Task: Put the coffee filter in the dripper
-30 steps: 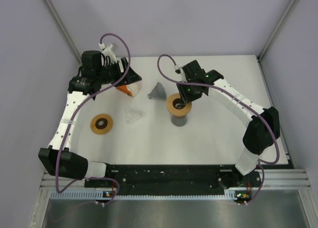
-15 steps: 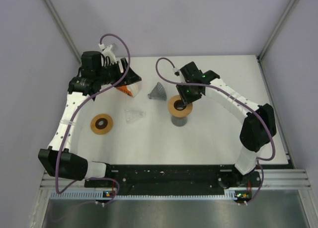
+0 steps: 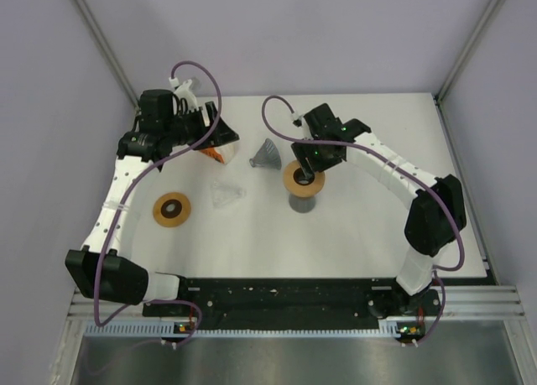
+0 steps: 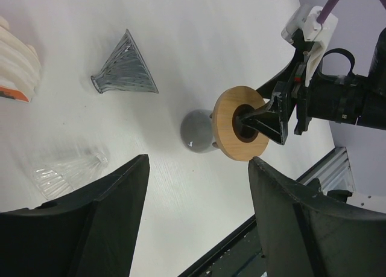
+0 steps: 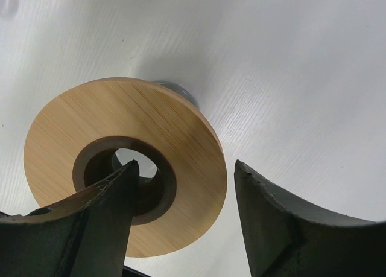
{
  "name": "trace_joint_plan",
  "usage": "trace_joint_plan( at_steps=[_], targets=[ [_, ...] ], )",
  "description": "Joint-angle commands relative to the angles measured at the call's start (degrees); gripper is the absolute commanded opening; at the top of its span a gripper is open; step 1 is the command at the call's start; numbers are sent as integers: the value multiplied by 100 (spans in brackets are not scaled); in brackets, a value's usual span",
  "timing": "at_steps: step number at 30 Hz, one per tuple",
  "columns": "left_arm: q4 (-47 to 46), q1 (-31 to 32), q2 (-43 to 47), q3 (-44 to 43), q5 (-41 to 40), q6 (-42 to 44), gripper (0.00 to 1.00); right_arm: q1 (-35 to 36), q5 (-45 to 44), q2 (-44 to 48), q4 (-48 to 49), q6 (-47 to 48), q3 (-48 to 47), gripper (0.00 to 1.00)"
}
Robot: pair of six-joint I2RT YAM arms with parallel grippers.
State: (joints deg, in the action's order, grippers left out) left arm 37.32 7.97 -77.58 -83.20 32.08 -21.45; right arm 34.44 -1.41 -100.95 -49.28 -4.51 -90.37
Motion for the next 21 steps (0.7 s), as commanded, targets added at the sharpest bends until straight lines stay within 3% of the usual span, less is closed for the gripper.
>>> trace_joint_plan(
  at_steps=[1, 7, 11, 17, 21],
  targets=[
    [-199, -23, 112, 32, -140, 238, 72, 19, 115, 286, 120, 21, -209, 66],
    [-129, -23, -64, -82, -886, 712, 72, 19, 1, 689, 67, 73, -429, 70],
    [-146, 117, -380, -275, -1326, 1002, 64, -68, -307, 1076, 216, 30, -350, 72],
    [187, 679, -1679, -1118, -1915, 1284, 63, -621, -342, 1779, 796, -295, 422, 72],
    [328, 1241, -2576, -1943, -2459, 1240, 71, -859, -395, 2236, 1113, -401, 950, 72]
  ],
)
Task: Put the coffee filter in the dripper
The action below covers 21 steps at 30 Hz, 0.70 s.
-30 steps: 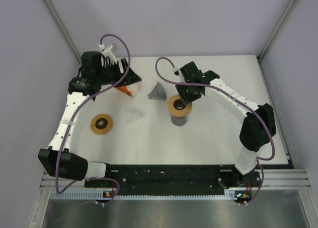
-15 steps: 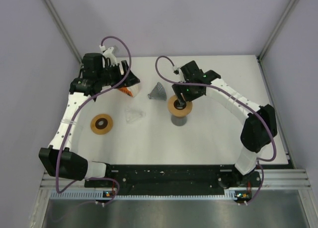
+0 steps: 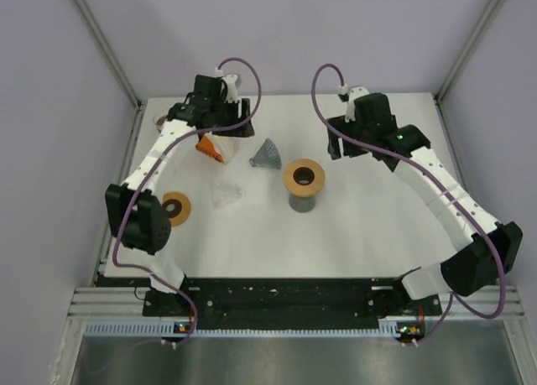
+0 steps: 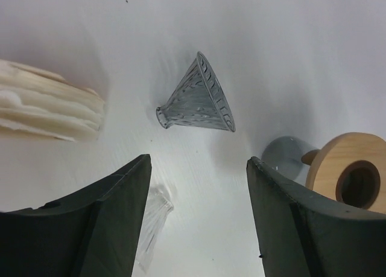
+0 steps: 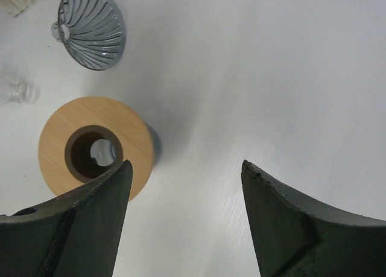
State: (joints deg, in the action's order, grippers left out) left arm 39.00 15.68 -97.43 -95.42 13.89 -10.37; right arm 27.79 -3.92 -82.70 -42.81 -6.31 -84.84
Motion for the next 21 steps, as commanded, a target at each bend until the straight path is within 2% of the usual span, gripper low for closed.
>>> trace_joint_plan(
  at_steps=[1, 5, 8, 12, 16, 21],
  targets=[
    [151, 567, -767, -898, -842, 149, 72, -230, -153, 482, 518, -222, 520, 72],
    [239, 840, -1646, -1610, -1597, 237, 73, -318, -179, 684, 554, -178, 819, 72],
    [476, 928, -2313, -2102, -1863, 334, 73, -336, -214, 816, 572, -90, 1065, 72],
    [529, 1077, -2789, -2332, -2232, 562, 70, -362, -197, 922, 668, -11, 1285, 72],
    [529, 1121, -3027, -2341, -2505, 685, 55, -362, -118, 957, 756, 15, 1426, 72],
    [643, 1148, -3037, -2183, -2505, 826, 22, -371, -39, 948, 844, 24, 1523, 72]
  ],
)
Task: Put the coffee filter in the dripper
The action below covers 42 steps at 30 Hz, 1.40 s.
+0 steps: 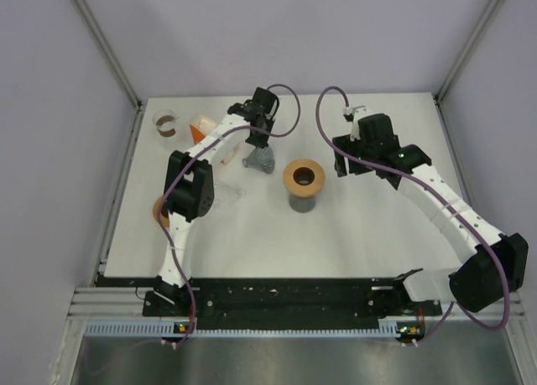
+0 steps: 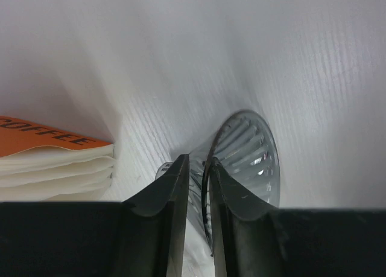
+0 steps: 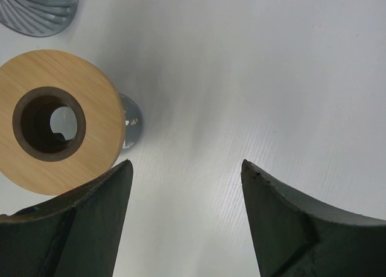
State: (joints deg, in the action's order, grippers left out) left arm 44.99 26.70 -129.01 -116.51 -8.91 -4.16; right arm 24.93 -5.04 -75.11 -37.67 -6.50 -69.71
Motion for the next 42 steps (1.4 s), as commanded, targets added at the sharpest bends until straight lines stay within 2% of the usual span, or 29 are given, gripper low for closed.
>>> trace_joint_plan(
  at_steps=[1, 3, 4, 8, 16, 22, 26, 29, 34, 42],
  targets=[
    [71, 46, 148, -30, -217, 232, 14, -76, 99, 190, 339, 53, 19, 72],
    [89, 55, 209, 66, -225, 267, 0, -85, 126, 172, 366, 53, 10, 72],
    [89, 55, 236, 110, -243, 267, 0, -85, 152, 172, 374, 44, 10, 72],
    [255, 55, 394, 111, -331, 249, 0, -84, 222, 181, 383, 26, -33, 72],
    [291, -226, 1509, -337, 327, 21, 0, -85, 625, 295, 374, -219, -542, 72],
    [238, -270, 2256, -584, 1337, -619, 0, 55, 1154, 85, 462, -668, -1315, 70],
    [46, -288, 2643, -338, 2295, -1278, 0, 495, 952, -73, 462, -686, -1913, 71],
    [-296, -288, 2898, -40, 3006, -1648, 0, 531, 1092, -135, 497, -887, -2221, 70],
    [-711, -244, 2961, 470, 4027, -2211, 0, 583, 1470, -249, 691, -1134, -2134, 63],
    [-1027, 63, 2961, 822, 4125, -2141, 0, 636, 1515, -399, 796, -1292, -1581, 53]
  ],
)
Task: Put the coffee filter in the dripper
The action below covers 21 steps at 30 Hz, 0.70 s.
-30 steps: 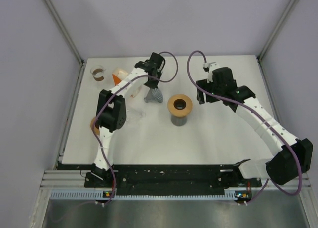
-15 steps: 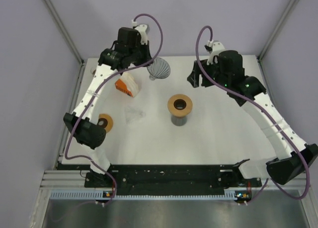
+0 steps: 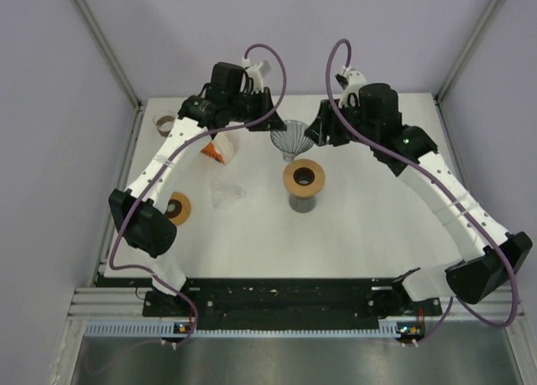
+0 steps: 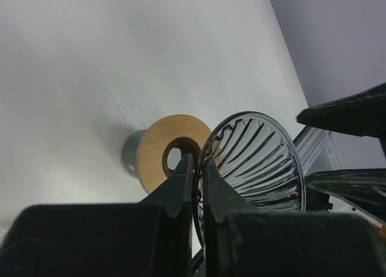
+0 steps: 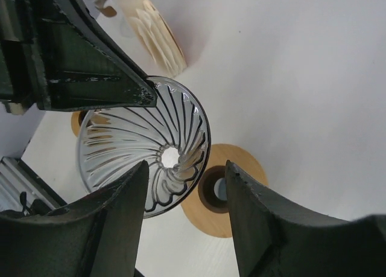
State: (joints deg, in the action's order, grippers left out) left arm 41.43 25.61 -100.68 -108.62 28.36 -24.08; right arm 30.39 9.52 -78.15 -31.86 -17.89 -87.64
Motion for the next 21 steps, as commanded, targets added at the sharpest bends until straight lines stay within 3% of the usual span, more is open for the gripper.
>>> trace_joint_plan(
  at_steps=[1, 5, 7, 12, 15, 18, 21],
  targets=[
    [-715, 208, 128, 77, 433, -159, 0, 90, -11, -113, 206, -153, 273, 52],
    [-952, 252, 145, 297, 539, -176, 0, 90, -327, -253, 13, -66, 440, 45],
    [-1101, 269, 181, 463, 565, -176, 0, 90, -372, -254, -22, -13, 475, 35],
    [-1260, 287, 76, 649, 548, -80, 0, 98, -424, -324, -22, 22, 493, 0],
    [-1120, 296, 40, 614, 443, 95, 1, 90, -521, -324, -31, 49, 546, 0],
    [-804, 322, 40, 544, -39, 341, 20, 81, -504, -324, -49, 49, 607, 0],
    [-549, 349, 75, 578, -453, 544, 27, 90, -425, -359, -31, 31, 616, 0]
  ],
)
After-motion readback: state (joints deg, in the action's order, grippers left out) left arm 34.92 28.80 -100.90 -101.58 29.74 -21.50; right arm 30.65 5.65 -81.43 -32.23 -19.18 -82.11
